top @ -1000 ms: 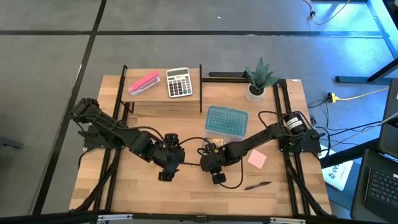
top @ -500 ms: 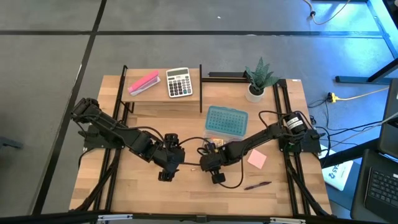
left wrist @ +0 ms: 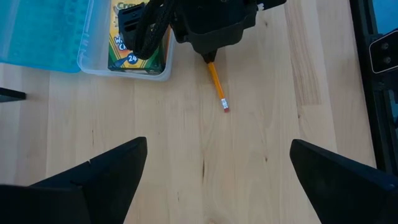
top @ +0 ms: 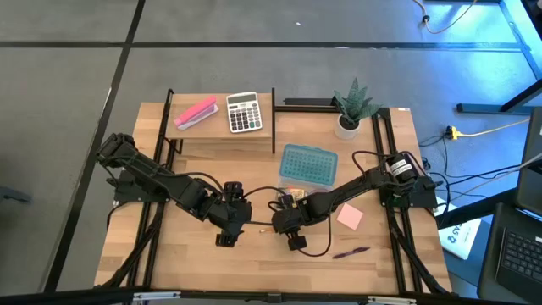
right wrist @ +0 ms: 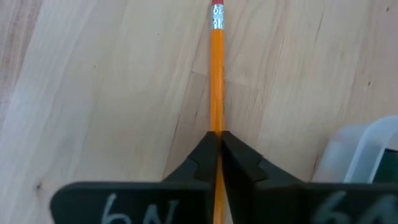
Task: Pack school essentials
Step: Put the pencil into the supply box
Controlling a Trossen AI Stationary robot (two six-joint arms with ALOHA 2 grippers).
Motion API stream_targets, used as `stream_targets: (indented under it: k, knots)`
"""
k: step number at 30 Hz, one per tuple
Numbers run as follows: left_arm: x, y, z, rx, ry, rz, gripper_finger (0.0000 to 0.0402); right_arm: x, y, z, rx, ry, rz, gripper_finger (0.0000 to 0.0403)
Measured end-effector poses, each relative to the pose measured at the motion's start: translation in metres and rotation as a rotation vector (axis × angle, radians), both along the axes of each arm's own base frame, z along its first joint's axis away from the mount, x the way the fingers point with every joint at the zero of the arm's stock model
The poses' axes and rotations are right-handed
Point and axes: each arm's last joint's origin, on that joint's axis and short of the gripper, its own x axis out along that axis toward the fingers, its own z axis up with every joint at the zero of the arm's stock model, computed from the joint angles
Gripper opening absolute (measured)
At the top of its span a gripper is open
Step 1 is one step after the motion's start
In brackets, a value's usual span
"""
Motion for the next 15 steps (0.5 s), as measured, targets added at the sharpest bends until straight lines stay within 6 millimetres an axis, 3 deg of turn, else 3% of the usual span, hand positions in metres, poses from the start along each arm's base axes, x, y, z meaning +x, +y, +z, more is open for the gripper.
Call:
stream_targets:
  k: [15]
  knots:
    - [0.0000,0.0000,0.0000,0.000,0.000,0.000,0.0390,-0.0055,0.0003,-0.0016,0.067,0.093,-0.047,0.0042]
